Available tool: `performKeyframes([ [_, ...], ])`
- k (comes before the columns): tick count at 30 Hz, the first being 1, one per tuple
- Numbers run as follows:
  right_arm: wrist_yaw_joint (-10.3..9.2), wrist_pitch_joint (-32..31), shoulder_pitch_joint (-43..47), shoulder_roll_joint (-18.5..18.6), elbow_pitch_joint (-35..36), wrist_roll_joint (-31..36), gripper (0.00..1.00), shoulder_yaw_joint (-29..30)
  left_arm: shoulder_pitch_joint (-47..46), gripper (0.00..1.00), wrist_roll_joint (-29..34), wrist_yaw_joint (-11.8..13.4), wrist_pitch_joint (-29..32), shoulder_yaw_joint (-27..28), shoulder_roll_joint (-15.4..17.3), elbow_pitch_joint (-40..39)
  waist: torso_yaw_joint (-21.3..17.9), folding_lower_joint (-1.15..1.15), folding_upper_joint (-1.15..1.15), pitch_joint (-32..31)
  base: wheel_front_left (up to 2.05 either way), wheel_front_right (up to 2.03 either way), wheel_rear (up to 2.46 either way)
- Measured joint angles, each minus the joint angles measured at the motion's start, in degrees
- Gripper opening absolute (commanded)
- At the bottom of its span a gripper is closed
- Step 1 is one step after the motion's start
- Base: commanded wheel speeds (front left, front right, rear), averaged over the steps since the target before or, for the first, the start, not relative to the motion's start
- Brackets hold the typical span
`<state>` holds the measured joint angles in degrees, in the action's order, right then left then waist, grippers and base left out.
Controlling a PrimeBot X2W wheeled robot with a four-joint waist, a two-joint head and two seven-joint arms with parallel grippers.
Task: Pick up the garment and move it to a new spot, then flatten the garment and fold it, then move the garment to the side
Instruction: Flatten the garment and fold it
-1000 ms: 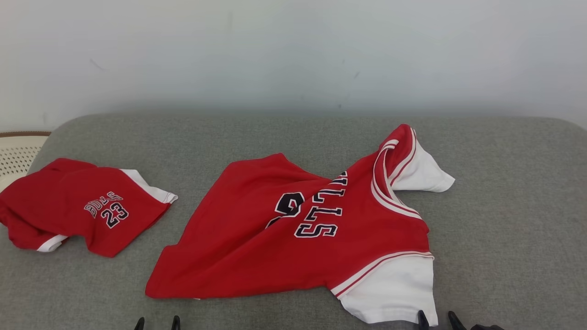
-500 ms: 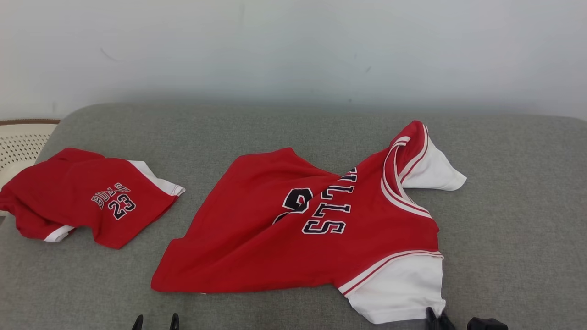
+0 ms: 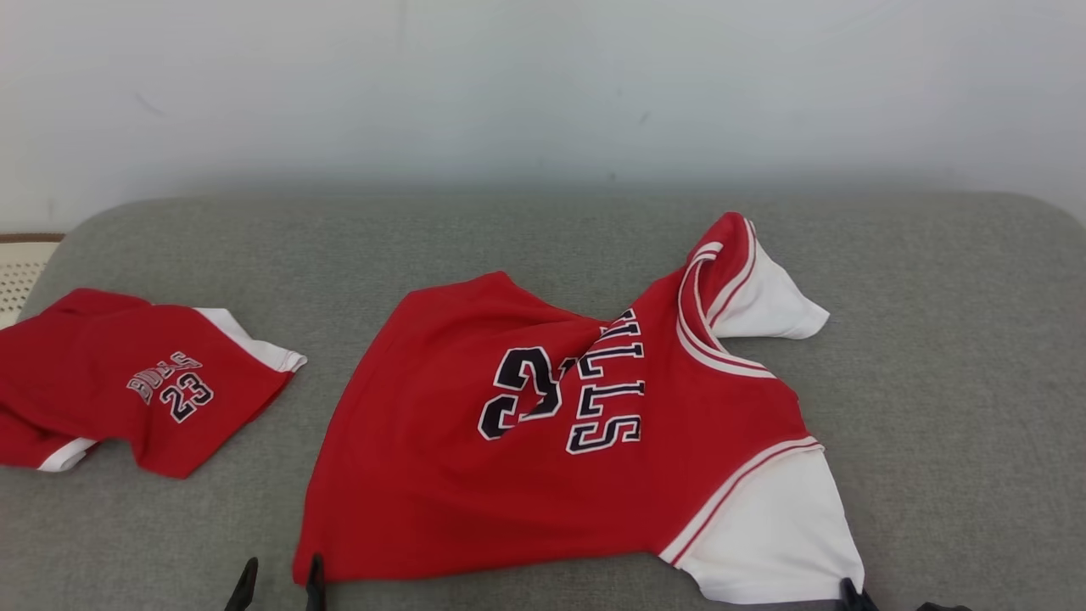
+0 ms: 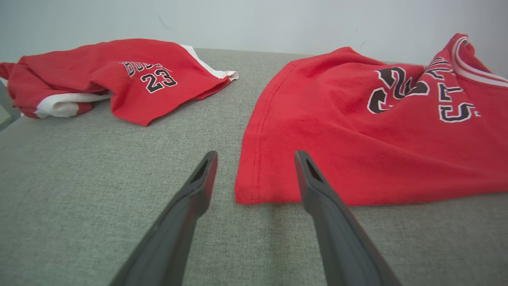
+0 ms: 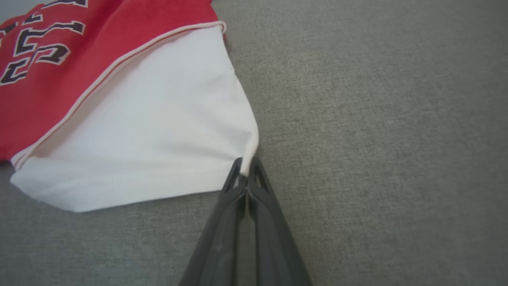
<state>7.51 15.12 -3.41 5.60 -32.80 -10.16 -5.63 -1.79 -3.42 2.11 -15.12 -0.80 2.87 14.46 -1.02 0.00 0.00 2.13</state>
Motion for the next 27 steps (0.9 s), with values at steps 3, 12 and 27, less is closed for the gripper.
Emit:
performKeyframes([
  [3,0.00,0.01,0.85,1.24,0.38,-0.13,0.00,0.47,-0.85,1.00,-1.82,-0.53,0.00,0.57,0.00,2.32,-1.32,0.00,0.00,0.33,0.00,0.00,0.00],
  [12,0.00,0.01,0.91,2.44,0.52,-0.38,0.00,1.03,-0.90,1.00,-5.97,-3.52,0.00,-1.37,-0.04,4.85,-3.59,0.00,0.00,1.14,0.00,0.00,0.00],
  [27,0.00,0.01,0.07,2.50,1.99,-0.33,0.00,0.24,-1.94,1.00,-11.74,-6.69,0.00,-2.23,-0.01,10.05,-5.27,0.00,0.00,2.69,0.00,0.00,0.00],
])
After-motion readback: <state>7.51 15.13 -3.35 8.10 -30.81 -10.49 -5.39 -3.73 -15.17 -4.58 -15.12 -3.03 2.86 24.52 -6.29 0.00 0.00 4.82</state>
